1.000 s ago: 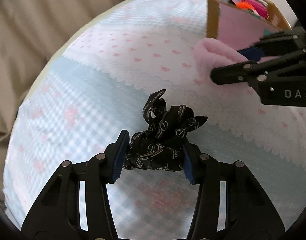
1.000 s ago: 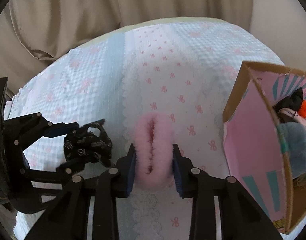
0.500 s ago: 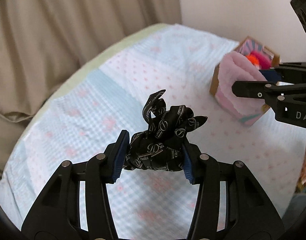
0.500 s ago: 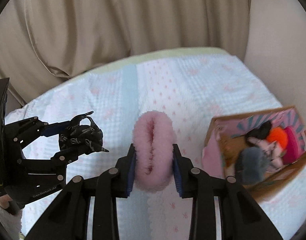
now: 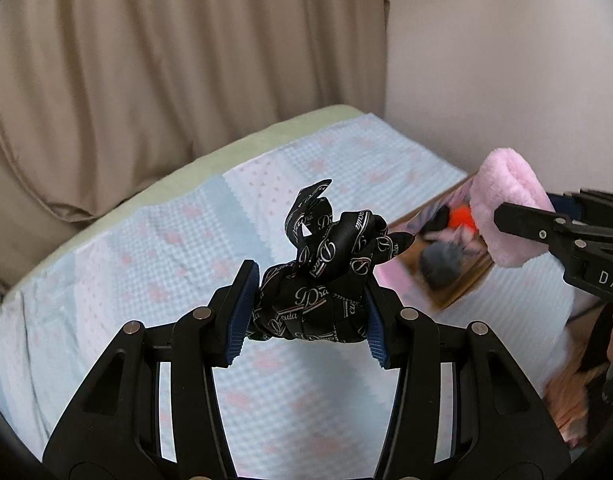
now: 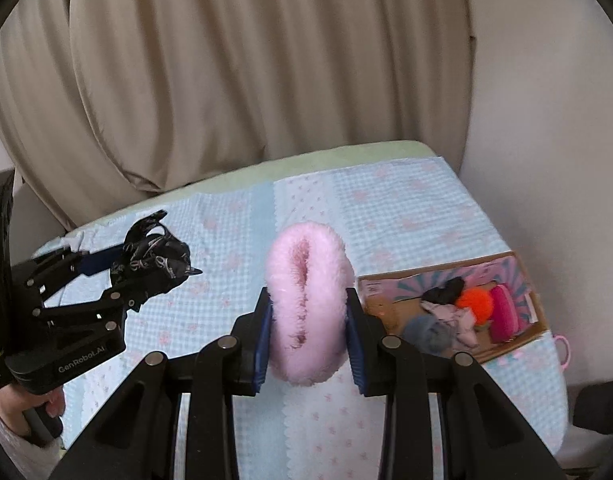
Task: Organize soft objects
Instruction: 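Carry black scrunchie and pink fluffy scrunchie into the box and open both tools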
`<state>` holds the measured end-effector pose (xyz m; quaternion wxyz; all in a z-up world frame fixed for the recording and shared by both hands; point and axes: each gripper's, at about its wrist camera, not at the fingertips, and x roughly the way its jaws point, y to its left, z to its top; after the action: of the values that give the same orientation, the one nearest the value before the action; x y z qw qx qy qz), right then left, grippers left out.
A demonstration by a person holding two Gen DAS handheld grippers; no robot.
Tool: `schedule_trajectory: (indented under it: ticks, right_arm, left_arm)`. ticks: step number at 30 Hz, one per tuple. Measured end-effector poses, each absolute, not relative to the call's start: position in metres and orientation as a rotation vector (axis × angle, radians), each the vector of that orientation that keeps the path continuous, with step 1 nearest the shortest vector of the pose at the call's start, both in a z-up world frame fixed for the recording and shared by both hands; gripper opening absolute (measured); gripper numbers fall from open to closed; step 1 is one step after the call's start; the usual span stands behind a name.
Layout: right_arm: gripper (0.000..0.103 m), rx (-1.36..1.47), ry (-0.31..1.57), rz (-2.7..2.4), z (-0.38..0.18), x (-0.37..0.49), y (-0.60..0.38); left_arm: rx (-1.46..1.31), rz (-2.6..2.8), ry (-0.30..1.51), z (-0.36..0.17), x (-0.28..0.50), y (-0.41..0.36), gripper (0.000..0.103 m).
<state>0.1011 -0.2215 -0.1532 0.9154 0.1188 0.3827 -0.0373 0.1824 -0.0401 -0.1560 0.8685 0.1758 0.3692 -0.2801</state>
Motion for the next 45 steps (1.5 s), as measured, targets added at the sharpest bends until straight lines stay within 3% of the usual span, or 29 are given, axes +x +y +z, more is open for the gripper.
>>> schedule_trajectory:
  ticks: [9, 17, 30, 45]
  right_arm:
    - [0.03, 0.23, 0.761, -0.084, -0.116, 0.06, -0.304]
    - [0.03, 0.236, 0.789, -0.096, -0.123, 0.056, -0.374]
    - [0.03, 0.265, 0.945, -0.075, -0.211, 0.112, -0.467]
    - [0.03, 0.136, 1.12, 0.142, -0.328, 0.166, -0.47]
  left_arm:
    - [0.28, -0.569, 0.762, -0.119, 0.134, -0.111, 0.045]
    - [0.243, -0.571, 0.79, -0.124, 0.124, -0.191, 0.045]
    - [0.197, -0.534, 0.966, -0.214, 0.162, -0.291, 0.045]
    - [0.288, -0.488, 1.145, -0.328, 0.23, -0.336, 0.045]
